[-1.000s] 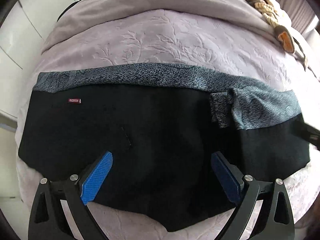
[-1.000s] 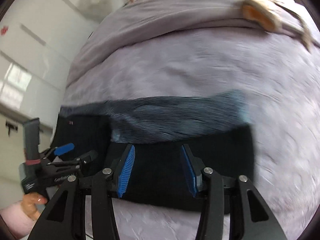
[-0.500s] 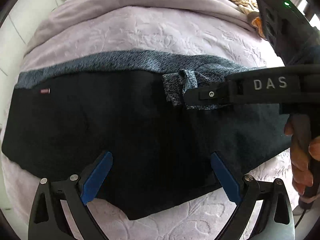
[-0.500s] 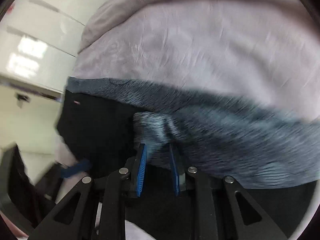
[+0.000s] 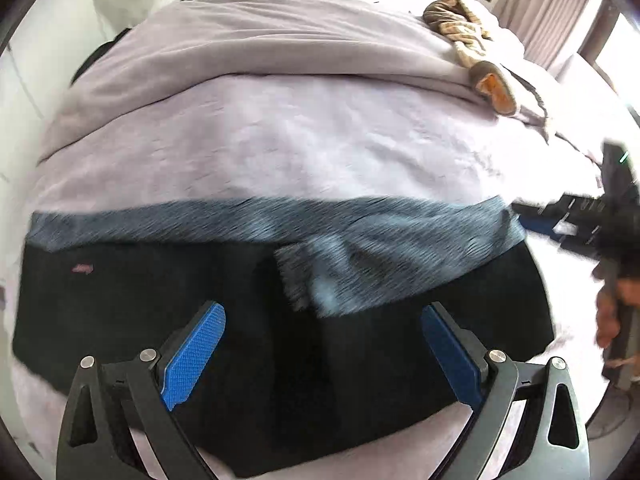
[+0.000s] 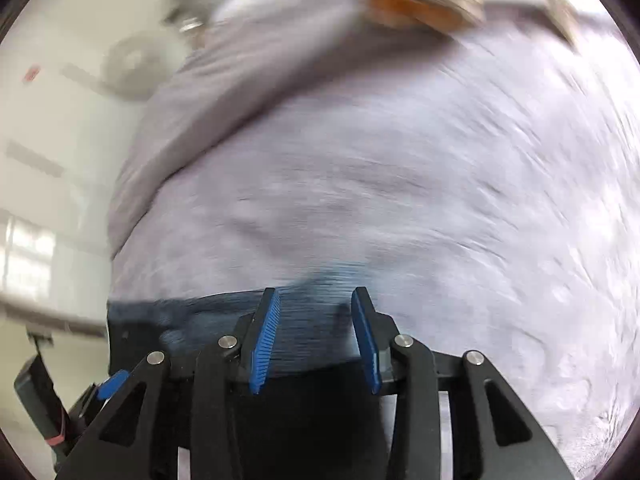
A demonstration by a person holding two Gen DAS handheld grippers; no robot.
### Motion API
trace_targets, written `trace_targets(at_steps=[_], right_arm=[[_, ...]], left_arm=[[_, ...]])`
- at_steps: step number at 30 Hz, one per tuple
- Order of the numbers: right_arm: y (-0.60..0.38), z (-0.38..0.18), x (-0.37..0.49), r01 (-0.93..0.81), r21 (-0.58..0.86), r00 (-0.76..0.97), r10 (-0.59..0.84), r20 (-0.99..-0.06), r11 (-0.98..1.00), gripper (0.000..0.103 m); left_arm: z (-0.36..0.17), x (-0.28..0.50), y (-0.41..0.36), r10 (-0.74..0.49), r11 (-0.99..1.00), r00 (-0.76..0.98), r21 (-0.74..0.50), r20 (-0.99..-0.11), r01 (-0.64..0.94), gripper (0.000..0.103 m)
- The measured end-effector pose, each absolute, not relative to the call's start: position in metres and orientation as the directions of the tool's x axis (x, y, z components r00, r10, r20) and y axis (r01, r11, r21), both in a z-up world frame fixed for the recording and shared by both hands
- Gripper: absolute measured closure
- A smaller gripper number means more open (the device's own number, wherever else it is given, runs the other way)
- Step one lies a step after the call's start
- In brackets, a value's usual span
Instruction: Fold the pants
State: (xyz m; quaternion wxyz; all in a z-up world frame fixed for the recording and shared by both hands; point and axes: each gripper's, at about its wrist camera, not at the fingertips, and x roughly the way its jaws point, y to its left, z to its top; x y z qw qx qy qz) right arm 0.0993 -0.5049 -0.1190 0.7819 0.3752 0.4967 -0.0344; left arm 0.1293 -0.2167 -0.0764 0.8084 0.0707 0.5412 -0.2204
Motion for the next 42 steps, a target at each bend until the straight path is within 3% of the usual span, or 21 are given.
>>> trace_targets(at_steps=[3, 6, 9, 12, 15, 23, 27, 42], right_arm=[[-0.528, -0.160, 0.090, 0.466, 0.691, 0.504, 0.476, -0.721, 0.553, 0.063], [-0.533, -0.180, 0.088, 0.509, 0.726, 0.517, 0.510, -0.687, 0.462, 0.067], [-0.518, -0.161, 0.099, 0.481, 0.616, 0.450, 0.427, -0.784, 0.624, 0.067], [-0.484, -0.140, 0.121, 0.391, 0.368, 0.346, 0.235, -0.908, 0.844, 0.067], [-0.463, -0.137, 0.130, 0.322, 0.244, 0.313, 0.141, -0.939, 0.915, 0.067], [-0.456, -0.099, 0.095, 0.364, 0.239, 0.385, 0.088, -0.919, 0.900, 0.065], [-0.436, -0.093, 0.075, 0.369, 0.250, 0.381, 0.100, -0.919, 0.895, 0.049], [-0.349, -0.087, 0.069, 0.279, 0.213, 0.326, 0.116, -0.938, 0.936, 0.048]], left_arm=[[-0.084, 0.132, -0.239, -0.301, 0.877, 0.284, -0.147, -0.910, 0.458, 0.004], [-0.096, 0.131, -0.248, -0.275, 0.876, 0.276, -0.121, -0.921, 0.467, 0.004], [-0.114, 0.130, -0.252, -0.218, 0.881, 0.268, -0.071, -0.938, 0.468, 0.004], [-0.125, 0.128, -0.247, -0.176, 0.888, 0.249, -0.044, -0.953, 0.457, 0.004], [-0.127, 0.127, -0.238, -0.180, 0.900, 0.225, -0.068, -0.958, 0.432, 0.004], [-0.121, 0.124, -0.214, -0.161, 0.913, 0.230, -0.056, -0.960, 0.404, 0.004], [-0.121, 0.123, -0.199, -0.162, 0.923, 0.225, -0.067, -0.961, 0.380, 0.004], [-0.108, 0.112, -0.117, -0.166, 0.948, 0.241, -0.087, -0.956, 0.307, 0.004]])
